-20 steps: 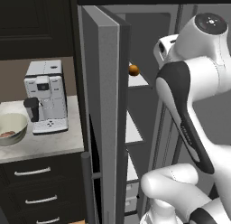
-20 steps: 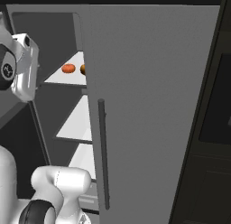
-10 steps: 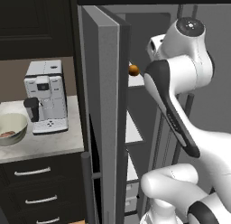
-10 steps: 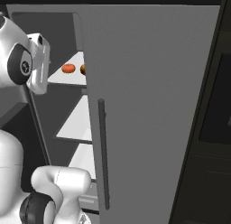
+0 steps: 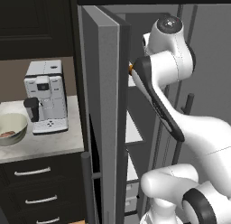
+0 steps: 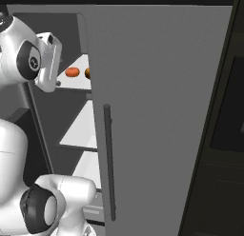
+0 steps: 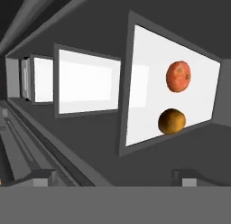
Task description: Take the potato, mango, and squash from the freezer and place them in the bowl on the counter.
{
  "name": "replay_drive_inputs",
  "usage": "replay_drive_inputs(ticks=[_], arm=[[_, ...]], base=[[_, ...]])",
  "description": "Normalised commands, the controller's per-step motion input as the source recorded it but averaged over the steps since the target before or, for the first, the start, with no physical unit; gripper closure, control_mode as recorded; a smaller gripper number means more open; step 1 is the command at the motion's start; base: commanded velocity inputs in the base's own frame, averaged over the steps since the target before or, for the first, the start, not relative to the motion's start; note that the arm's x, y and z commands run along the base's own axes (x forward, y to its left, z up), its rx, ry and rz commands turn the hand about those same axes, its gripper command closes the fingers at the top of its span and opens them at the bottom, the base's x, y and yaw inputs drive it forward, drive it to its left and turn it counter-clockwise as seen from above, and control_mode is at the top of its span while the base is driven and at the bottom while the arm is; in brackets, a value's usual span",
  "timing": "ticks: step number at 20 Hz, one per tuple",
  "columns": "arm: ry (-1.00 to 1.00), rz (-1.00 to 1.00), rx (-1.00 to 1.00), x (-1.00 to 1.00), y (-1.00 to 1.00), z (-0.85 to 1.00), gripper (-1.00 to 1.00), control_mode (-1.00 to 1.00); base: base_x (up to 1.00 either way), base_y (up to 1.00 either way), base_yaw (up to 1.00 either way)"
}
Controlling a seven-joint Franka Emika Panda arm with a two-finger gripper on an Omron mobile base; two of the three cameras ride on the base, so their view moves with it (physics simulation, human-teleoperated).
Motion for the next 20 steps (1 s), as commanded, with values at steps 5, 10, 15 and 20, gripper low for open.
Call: replay_drive_inputs(ticks=[5,10,15,20], arm=[[0.00,0.00,0.00,0.35,0.00,-0.11,-1.00,-1.00],[0.01,0.00,0.00,0.41,0.00,-0.08,-1.00,-1.00],[0.01,-0.05,0.00,0.25,0.00,-0.09,-1.00,-1.00],[0.05,-0.05,0.00,0.23,0.01,-0.10,-1.00,-1.00]], base=[[0.00,0.00,0.00],[0.00,0.00,0.00],[0.00,0.00,0.00],[0.00,0.00,0.00]])
